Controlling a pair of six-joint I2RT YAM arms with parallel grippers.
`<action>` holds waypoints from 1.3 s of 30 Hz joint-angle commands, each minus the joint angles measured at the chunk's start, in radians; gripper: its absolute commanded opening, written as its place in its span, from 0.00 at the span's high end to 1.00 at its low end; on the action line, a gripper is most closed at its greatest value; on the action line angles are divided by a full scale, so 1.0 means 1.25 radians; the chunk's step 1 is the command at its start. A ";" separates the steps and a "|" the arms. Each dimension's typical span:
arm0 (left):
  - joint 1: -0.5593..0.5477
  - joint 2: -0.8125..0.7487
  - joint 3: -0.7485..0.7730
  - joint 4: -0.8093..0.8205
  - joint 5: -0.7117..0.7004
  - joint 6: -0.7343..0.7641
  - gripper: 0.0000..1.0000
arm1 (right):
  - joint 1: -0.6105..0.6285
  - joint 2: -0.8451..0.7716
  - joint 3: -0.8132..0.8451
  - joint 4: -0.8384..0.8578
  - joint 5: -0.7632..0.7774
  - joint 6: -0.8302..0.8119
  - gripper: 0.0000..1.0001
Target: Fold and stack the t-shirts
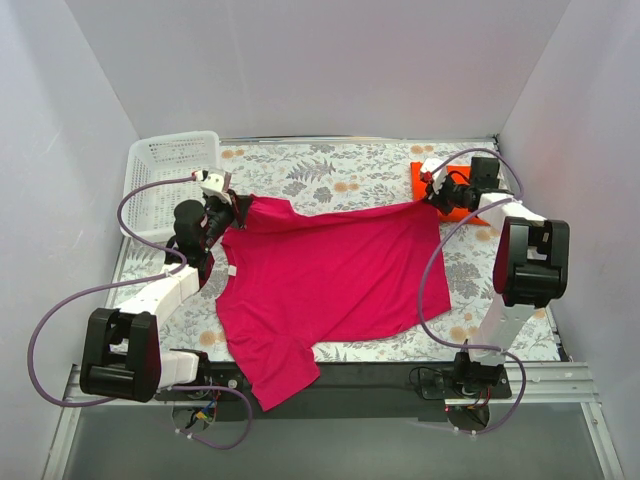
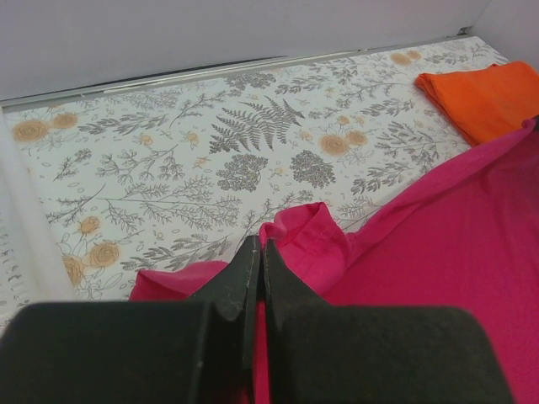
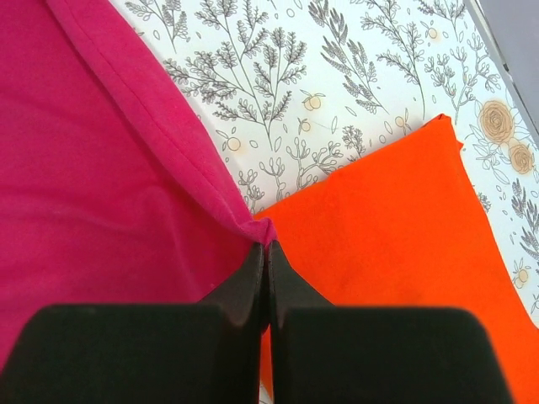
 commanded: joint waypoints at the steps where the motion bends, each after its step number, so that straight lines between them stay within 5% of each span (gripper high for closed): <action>1: 0.004 -0.039 -0.011 -0.018 -0.019 0.022 1.00 | -0.007 -0.055 -0.020 0.029 -0.037 -0.021 0.99; 39: -0.049 -0.174 -0.043 -0.167 -0.098 0.044 1.00 | -0.046 -0.132 -0.158 0.028 -0.074 -0.084 0.99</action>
